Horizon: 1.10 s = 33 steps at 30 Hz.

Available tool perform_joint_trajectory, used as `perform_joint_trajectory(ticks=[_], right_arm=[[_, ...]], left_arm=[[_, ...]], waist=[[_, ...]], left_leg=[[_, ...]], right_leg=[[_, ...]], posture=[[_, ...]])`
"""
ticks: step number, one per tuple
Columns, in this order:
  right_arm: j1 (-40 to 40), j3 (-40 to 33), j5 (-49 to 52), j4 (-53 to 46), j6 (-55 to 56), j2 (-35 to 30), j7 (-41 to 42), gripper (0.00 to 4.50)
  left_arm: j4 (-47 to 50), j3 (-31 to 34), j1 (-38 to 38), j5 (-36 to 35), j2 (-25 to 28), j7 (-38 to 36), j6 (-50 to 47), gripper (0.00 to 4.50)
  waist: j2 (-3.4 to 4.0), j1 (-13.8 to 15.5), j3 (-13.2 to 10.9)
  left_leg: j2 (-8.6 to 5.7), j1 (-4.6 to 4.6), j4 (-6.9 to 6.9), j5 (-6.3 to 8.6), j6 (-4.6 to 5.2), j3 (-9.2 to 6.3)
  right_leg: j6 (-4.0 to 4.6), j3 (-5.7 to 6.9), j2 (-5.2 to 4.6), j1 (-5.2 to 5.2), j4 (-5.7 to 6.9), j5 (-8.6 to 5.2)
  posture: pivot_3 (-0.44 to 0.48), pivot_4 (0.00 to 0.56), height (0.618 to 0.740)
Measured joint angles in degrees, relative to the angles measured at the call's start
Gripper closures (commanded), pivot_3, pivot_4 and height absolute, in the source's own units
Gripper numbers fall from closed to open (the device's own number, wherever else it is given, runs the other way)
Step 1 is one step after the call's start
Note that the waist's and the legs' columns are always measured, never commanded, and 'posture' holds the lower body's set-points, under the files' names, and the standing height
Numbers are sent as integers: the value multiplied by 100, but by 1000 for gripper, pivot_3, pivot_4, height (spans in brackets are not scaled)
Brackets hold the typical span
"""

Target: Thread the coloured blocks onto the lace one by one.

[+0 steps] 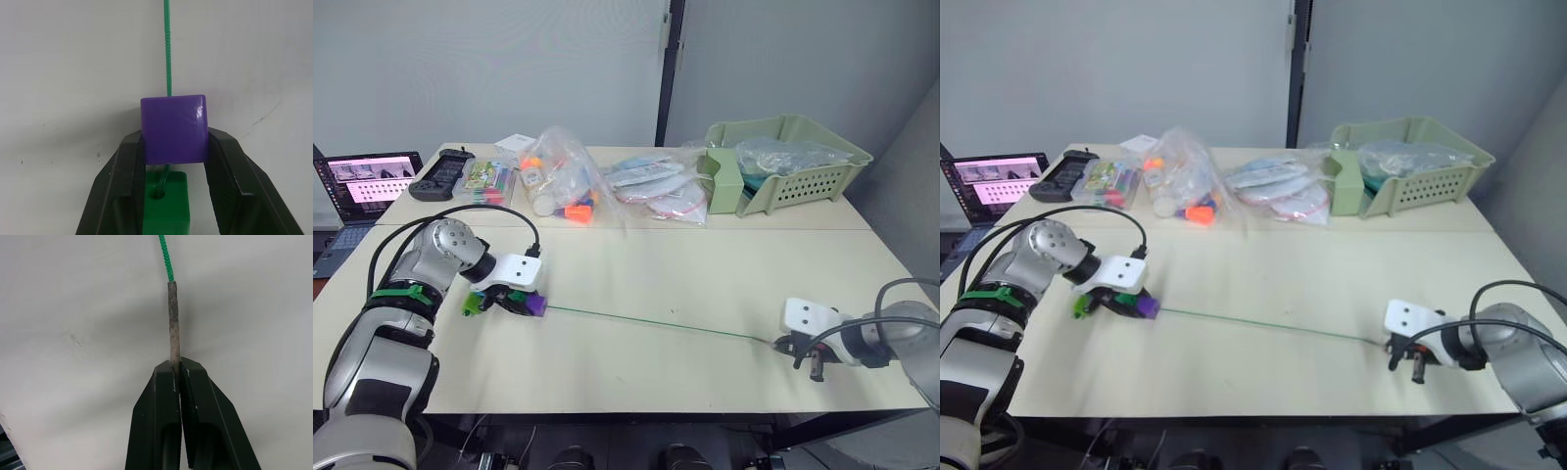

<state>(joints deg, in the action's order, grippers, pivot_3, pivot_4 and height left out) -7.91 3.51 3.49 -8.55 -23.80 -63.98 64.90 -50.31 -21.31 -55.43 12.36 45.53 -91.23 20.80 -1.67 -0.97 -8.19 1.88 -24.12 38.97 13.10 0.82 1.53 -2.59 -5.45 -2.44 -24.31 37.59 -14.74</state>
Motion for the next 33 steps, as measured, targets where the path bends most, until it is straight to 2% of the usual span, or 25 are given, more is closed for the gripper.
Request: perform_joint_trajectory(ticks=[4, 10, 15, 19, 25, 29, 33], right_arm=[[35, -7, -4, 157, 246, -1, -14, 4500], [147, -76, 5, 228, 343, 0, -64, 4500], [185, -77, 76, 5, 291, 50, -59, 4500], [179, -60, 125, -40, 249, 56, -7, 4500], [-104, 73, 85, 41, 253, 53, 82, 4500], [-292, 208, -13, 130, 254, 52, 121, 4500], [-315, 273, -64, 237, 303, 57, 112, 4500]], left_arm=[[90, -8, 24, 13, 69, -68, -76, 3311], [248, -175, 22, -135, 476, -91, -241, 3311], [751, -717, 57, -497, 1011, -100, -542, 3311], [1575, -1011, 495, -967, 1570, -99, -977, 3311], [2448, -942, 1347, -1387, 2118, -75, -1385, 3311], [2762, -738, 1606, -1474, 2165, -81, -1625, 3311], [2522, -568, 1550, -1246, 1979, -79, -1443, 3311]], waist=[[-1, 7, 0], [0, 9, 0], [-1, 8, -1], [-1, 1, -1], [0, -11, -1], [0, 32, -1], [0, 69, -1]], left_leg=[[-1, -2, 1, 0, 0, 0], [0, 0, 0, 0, 0, 0], [1, -1, -1, 0, 0, 0], [4, 2, -1, 0, 0, 1], [6, 6, -3, 0, 0, 7], [5, 8, -1, 0, 0, 8], [2, 9, 2, 0, 0, 12]], right_leg=[[0, -1, -1, 0, -1, 0], [0, -1, -1, 1, 0, 0], [0, -1, 0, -1, 1, 0], [0, -2, -1, -1, 2, -1], [2, -3, -1, -1, 2, -2], [5, -1, -1, 3, 3, -4], [4, -2, -4, 5, 1, -5]], posture=[[0, 150, 734], [0, 150, 734], [0, 150, 734], [0, 150, 734], [0, 150, 734], [0, 150, 734], [0, 150, 734]])
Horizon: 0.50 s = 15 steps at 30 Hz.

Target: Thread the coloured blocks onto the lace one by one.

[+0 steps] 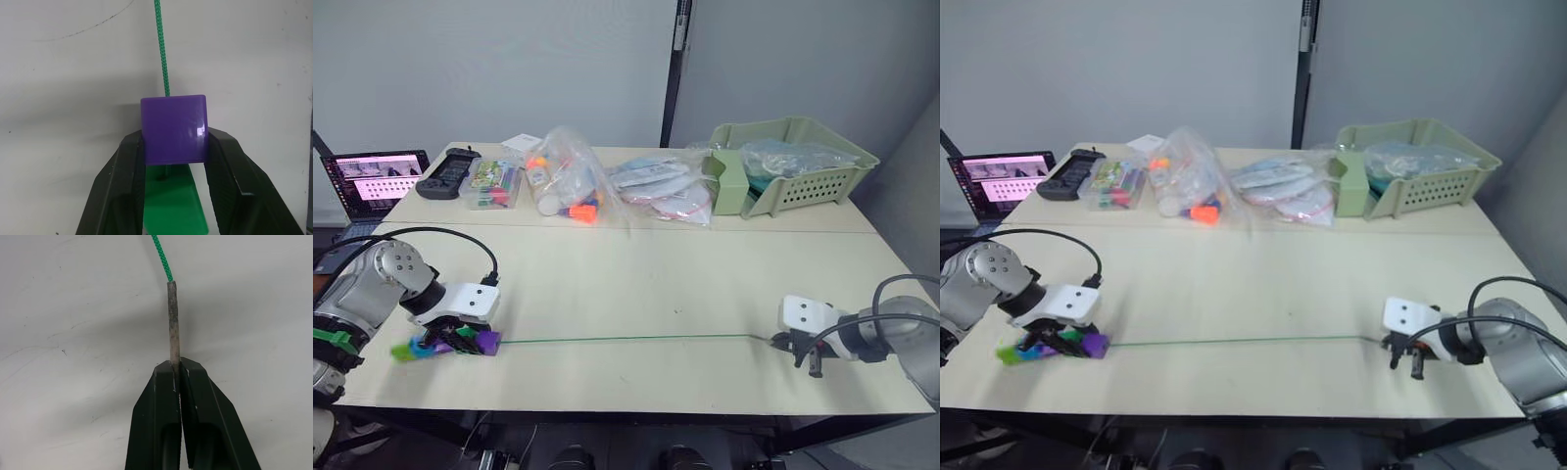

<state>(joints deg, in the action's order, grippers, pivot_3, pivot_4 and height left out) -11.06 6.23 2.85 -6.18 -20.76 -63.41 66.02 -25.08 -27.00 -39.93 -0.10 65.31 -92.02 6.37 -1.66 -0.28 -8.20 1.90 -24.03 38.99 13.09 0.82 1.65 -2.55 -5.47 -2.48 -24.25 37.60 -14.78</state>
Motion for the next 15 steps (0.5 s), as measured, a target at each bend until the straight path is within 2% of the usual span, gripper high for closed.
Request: perform_joint_trajectory(ticks=[7, 15], right_arm=[[-101, 39, -91, 57, 35, 130, -69, 4500], [-101, 92, -169, 51, 39, 202, -105, 4500]], left_arm=[[-738, 297, -271, 365, -439, 114, 530, 3311], [-944, 569, -317, 529, -736, 212, 861, 3311]], waist=[[2, 36, 1], [1, 93, 1]], left_leg=[[0, 10, 0, -3, -3, 0], [-1, 9, 4, -3, -4, 0]], right_leg=[[2, -1, 1, 4, 10, -1], [2, -1, 0, 7, 9, 0]], posture=[[0, 150, 734], [0, 150, 734]])
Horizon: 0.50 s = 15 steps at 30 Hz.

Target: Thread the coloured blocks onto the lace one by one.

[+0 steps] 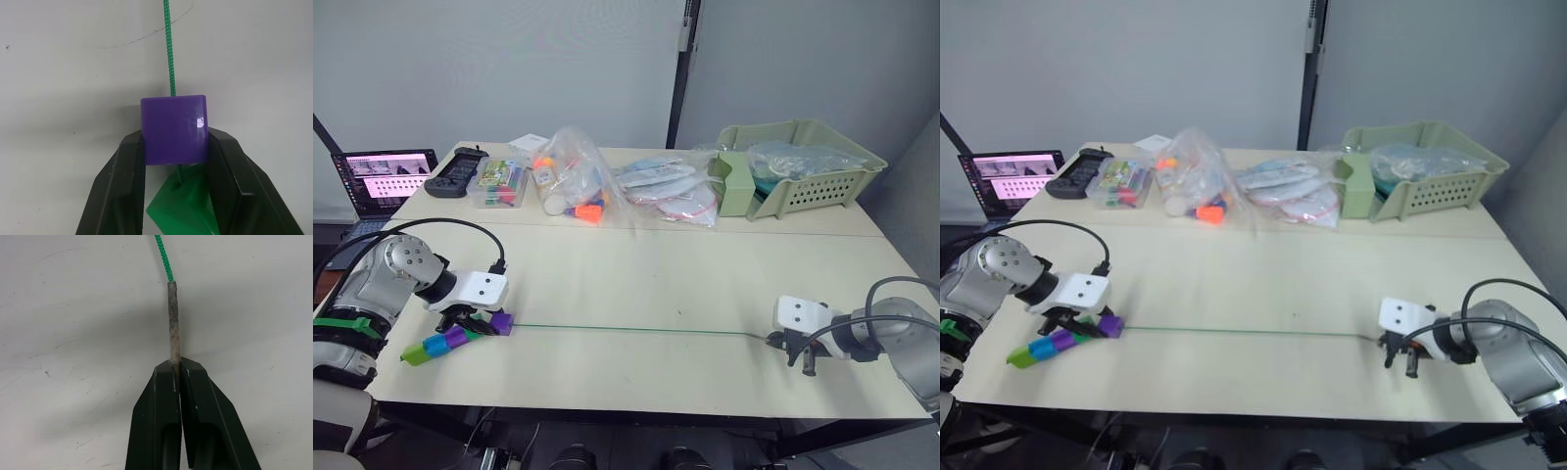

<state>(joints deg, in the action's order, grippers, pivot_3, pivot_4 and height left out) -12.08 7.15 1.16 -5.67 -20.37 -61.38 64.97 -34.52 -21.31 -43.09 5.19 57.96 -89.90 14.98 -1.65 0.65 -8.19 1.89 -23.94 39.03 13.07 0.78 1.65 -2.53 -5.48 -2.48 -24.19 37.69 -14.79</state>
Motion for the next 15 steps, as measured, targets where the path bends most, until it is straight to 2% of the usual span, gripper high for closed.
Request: perform_joint_trajectory(ticks=[14, 15], right_arm=[[-74, 41, -47, 106, 126, 57, 3, 4500], [-89, 36, -39, 134, 119, 82, 3, 4178]], left_arm=[[1, 123, 31, 124, -35, -30, 123, 3311], [0, 126, 32, 125, -37, -31, 119, 3311]], waist=[[0, -13, 0], [-1, -14, 0]], left_leg=[[1, 2, -1, 0, 0, 0], [2, 3, 0, 0, 0, 0]], right_leg=[[0, 0, 1, 1, 0, 0], [0, 0, 1, 2, 0, 0]], posture=[[0, 150, 734], [0, 150, 734]])
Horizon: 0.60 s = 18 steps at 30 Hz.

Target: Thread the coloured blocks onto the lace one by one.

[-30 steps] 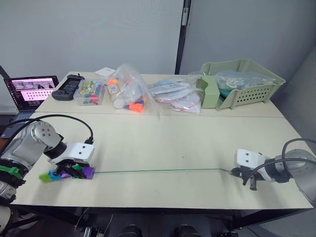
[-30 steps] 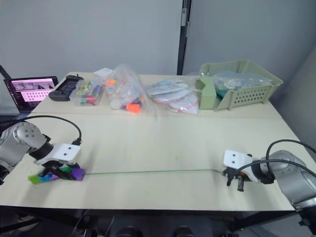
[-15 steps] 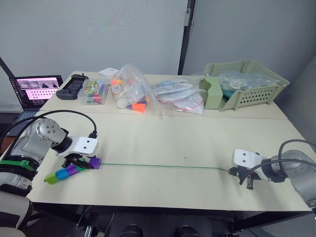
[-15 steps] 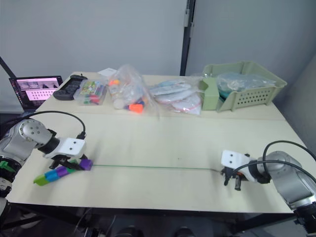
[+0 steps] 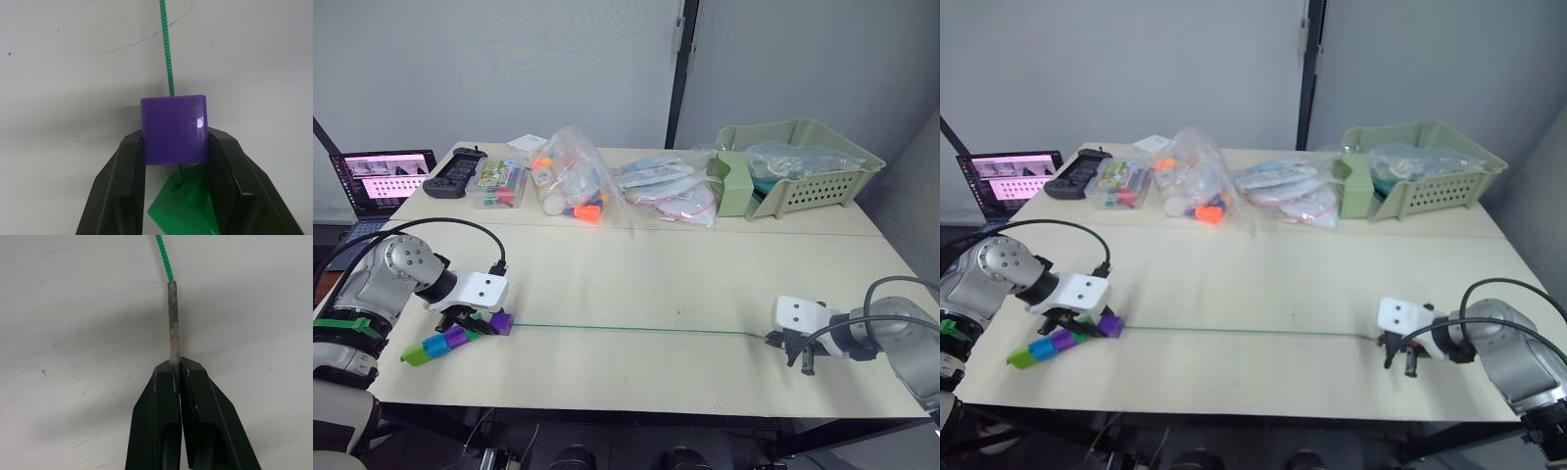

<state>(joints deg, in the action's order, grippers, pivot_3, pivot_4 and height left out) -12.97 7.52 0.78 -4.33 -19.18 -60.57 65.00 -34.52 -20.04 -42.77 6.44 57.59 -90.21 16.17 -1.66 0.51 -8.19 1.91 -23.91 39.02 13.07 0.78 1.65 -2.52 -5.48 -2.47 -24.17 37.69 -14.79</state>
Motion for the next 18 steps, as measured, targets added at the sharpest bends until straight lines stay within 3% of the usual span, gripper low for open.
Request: perform_joint_trajectory(ticks=[2, 4, 11, 13, 18], right_arm=[[-28, -14, 16, 31, -7, 21, -7, 3512], [-35, -50, 53, 33, -15, 21, -10, 2898], [6, -468, 389, -203, -286, -5, 123, 482], [109, -787, 751, -477, -552, 7, 150, 24], [532, -1496, 1617, -1064, -1197, 206, 154, 24]], left_arm=[[0, 15, 1, 3, -12, -3, -18, 3311], [2, 88, 31, -12, -40, -27, -107, 2280], [215, 264, 178, -298, -70, -165, -508, 6], [371, 420, 270, -496, -44, -185, -691, 0], [774, 884, 570, -1069, 217, -205, -1249, 0]], waist=[[0, -1, 0], [0, 0, 0], [0, -20, 0], [0, -28, -1], [-2, -63, -1]], left_leg=[[0, 1, 0, 0, 0, 0], [0, 0, -1, 0, 0, 0], [1, -4, -3, 0, 0, -1], [2, -5, -4, 0, 0, -2], [3, -4, -6, 1, 0, -7]], right_leg=[[0, 0, 0, 0, 0, 0], [0, 0, 0, -1, 0, 0], [0, 0, 0, -6, 1, 0], [0, 1, 0, -6, 0, 0], [0, 4, 1, -4, 1, 0]], posture=[[0, 150, 734], [0, 150, 734], [0, 150, 734], [0, 150, 734], [0, 150, 734]])
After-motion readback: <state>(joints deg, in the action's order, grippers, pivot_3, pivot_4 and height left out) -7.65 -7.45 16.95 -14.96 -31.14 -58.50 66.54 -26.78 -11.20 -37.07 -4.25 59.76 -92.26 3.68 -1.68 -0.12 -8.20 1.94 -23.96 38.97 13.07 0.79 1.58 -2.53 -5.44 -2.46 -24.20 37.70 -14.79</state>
